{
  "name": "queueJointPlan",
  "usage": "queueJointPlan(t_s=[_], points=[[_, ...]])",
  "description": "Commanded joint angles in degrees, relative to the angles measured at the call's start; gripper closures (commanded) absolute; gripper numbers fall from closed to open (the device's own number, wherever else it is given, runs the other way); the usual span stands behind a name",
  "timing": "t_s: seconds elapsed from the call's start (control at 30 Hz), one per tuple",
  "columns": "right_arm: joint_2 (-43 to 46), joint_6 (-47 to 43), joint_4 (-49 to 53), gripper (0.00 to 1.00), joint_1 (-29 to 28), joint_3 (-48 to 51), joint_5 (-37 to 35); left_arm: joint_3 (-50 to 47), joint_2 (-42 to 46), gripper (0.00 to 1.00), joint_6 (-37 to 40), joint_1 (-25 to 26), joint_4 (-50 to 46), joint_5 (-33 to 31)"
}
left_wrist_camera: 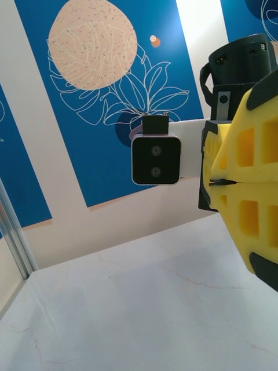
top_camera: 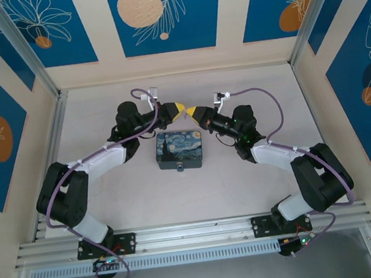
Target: Unlock a padlock with a key
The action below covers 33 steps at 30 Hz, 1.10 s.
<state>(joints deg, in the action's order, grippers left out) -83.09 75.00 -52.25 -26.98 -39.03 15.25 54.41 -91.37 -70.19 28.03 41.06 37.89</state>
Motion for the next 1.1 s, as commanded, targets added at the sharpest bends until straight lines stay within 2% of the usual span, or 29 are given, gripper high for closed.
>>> queueJointPlan(t_s=[0.0,0.03,0.13,0.2,0.33,0.47,0.53,0.77,0.87,1.07], points=[[0.05,-0.65,-1.60,1.00,-0.09,0.26,0.23,-0.12,-0.17,1.00,-0.12,0.27,0.73,-0.44],[0.32,-0.68,-1.57,1.00,-0.04,0.73,0.22,-0.33,0.33,0.96,0.16,0.14,0.04,-1.06],[1.95,-0.80,-0.50,1.00,0.55,2.46,0.52,-2.07,3.42,0.52,1.54,-0.34,-2.56,-3.78],[3.51,-1.15,0.94,1.00,0.89,3.67,1.12,-3.26,6.43,0.34,3.54,-0.52,-5.61,-5.30],[7.50,-2.98,6.33,1.00,1.49,6.20,1.89,-6.64,15.25,0.14,10.15,-0.55,-16.99,-9.01],[11.86,-4.67,11.73,1.00,1.55,9.24,2.25,-9.76,23.43,0.00,16.77,0.17,-29.35,-12.38],[13.92,-5.42,14.13,1.00,1.36,11.25,2.21,-11.69,27.57,0.00,19.38,0.96,-35.30,-14.94],[18.95,-4.94,17.10,1.00,0.19,18.86,-1.01,-21.52,35.75,0.00,24.01,6.71,-43.14,-22.89],[19.46,-4.95,18.08,1.00,-0.80,20.15,-2.20,-26.23,36.92,0.00,24.20,9.87,-42.26,-25.22],[17.01,-5.39,18.33,1.00,-3.74,19.91,-4.33,-33.63,34.58,0.00,25.09,14.14,-32.42,-27.73]])
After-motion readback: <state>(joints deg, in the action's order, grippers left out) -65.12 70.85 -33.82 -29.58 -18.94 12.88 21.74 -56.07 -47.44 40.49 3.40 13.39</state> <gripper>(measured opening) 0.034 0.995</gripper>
